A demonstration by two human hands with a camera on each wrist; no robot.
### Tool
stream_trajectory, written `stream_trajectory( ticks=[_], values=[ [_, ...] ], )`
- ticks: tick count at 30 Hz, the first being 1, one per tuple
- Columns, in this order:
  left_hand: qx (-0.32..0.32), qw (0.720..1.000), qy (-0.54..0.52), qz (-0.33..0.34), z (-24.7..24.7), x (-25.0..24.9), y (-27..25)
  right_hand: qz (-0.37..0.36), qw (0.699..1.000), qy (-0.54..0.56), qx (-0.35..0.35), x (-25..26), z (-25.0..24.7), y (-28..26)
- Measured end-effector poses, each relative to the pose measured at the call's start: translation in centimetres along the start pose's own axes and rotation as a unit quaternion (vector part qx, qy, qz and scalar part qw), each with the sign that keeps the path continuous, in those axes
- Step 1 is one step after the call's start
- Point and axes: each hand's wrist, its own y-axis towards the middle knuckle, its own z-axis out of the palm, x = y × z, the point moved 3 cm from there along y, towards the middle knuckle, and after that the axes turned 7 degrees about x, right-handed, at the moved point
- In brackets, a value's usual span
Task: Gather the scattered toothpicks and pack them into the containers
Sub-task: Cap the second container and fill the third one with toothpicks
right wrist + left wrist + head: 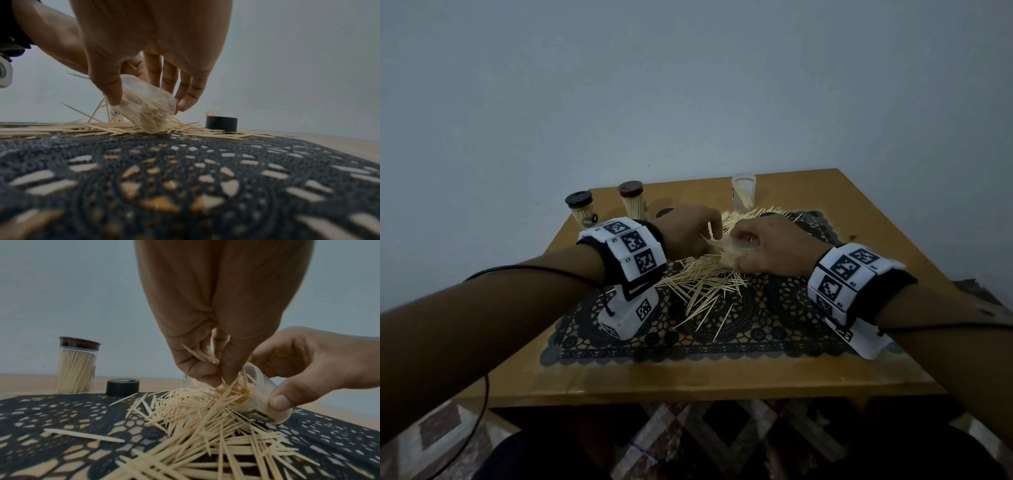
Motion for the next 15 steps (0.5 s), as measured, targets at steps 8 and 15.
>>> stream_trajectory(
  ticks=[8, 15],
  values=[
    [0.031, 0.998, -0.059, -0.018, -0.5, -1.0, 0.5, 0.015, 1.000, -0.003, -0.006, -0.4, -0.2, 0.0],
    [-0.044, 0.995, -0.082, -0.037, -0.4, 0.3, 0.2, 0.013, 1.000, -0.005, -0.006, -0.4, -0.1, 0.0]
  ],
)
